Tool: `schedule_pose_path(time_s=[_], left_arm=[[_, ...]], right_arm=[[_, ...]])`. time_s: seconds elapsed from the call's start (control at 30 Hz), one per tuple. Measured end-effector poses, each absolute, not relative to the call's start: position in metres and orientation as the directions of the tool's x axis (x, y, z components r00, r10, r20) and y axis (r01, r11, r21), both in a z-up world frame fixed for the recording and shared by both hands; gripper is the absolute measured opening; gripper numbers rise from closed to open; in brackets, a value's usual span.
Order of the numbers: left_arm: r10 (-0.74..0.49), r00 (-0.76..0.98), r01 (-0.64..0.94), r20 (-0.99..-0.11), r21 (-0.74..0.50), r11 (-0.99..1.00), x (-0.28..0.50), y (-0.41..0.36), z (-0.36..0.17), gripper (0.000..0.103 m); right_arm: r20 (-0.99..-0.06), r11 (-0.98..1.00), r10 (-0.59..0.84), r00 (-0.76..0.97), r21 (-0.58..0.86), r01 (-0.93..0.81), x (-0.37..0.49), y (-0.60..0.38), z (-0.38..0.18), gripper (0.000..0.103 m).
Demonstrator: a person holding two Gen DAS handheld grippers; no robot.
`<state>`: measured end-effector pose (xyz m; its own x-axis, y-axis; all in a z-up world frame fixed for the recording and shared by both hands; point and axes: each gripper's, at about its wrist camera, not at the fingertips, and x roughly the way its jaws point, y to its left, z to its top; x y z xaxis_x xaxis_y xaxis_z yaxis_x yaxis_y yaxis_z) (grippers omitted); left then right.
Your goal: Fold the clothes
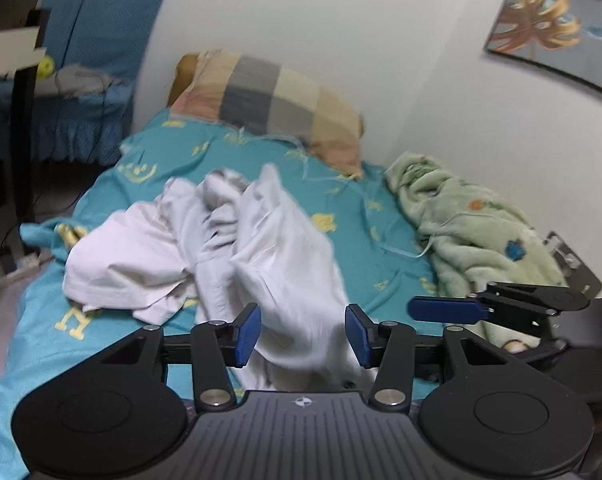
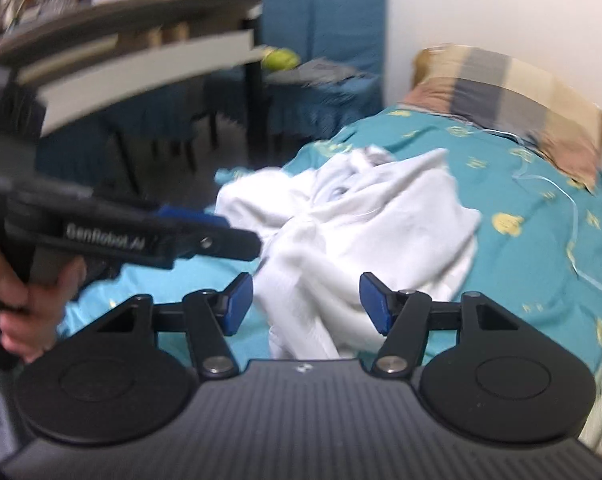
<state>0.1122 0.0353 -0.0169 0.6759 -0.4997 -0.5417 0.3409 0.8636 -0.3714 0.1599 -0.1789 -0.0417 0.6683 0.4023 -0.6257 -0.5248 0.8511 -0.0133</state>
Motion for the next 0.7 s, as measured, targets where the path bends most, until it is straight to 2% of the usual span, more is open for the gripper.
schedule_pose_path(time_s=[0.23, 0.53, 0.6, 0.63, 0.67, 0.7], left_arm=[[-0.481, 0.67, 0.28, -0.566, -0.408, 0.869, 0.133, 0.042, -0.031, 0.049], [-0.44, 0.701, 0.236, -0.561, -0.399, 0.886, 0.138, 0.044, -0.029, 0.05], [-0.43, 0.708, 0.233, -0.56, -0.389, 0.891, 0.138, 0.043, -0.029, 0.05], [-0.423, 0.713, 0.23, -0.559, -0.383, 0.895, 0.137, 0.043, -0.029, 0.05], [-0.416, 0.719, 0.225, -0.556, -0.38, 0.897, 0.136, 0.044, -0.029, 0.05], [-0.409, 0.726, 0.217, -0.553, -0.38, 0.899, 0.135, 0.045, -0.028, 0.05]], right_arm=[[-0.713, 0.861, 0.342, 0.613, -0.023, -0.508, 0.185, -0.179, -0.088, 0.059], [-0.726, 0.738, 0.428, 0.539, -0.064, -0.672, 0.155, -0.14, -0.118, 0.06], [-0.731, 0.72, 0.399, 0.554, -0.124, -0.682, 0.151, -0.127, -0.128, 0.059], [-0.726, 0.724, 0.37, 0.58, -0.166, -0.67, 0.151, -0.122, -0.132, 0.054], [-0.717, 0.737, 0.352, 0.601, -0.183, -0.65, 0.153, -0.12, -0.132, 0.037], [-0.709, 0.753, 0.336, 0.621, -0.195, -0.629, 0.155, -0.12, -0.132, 0.027]])
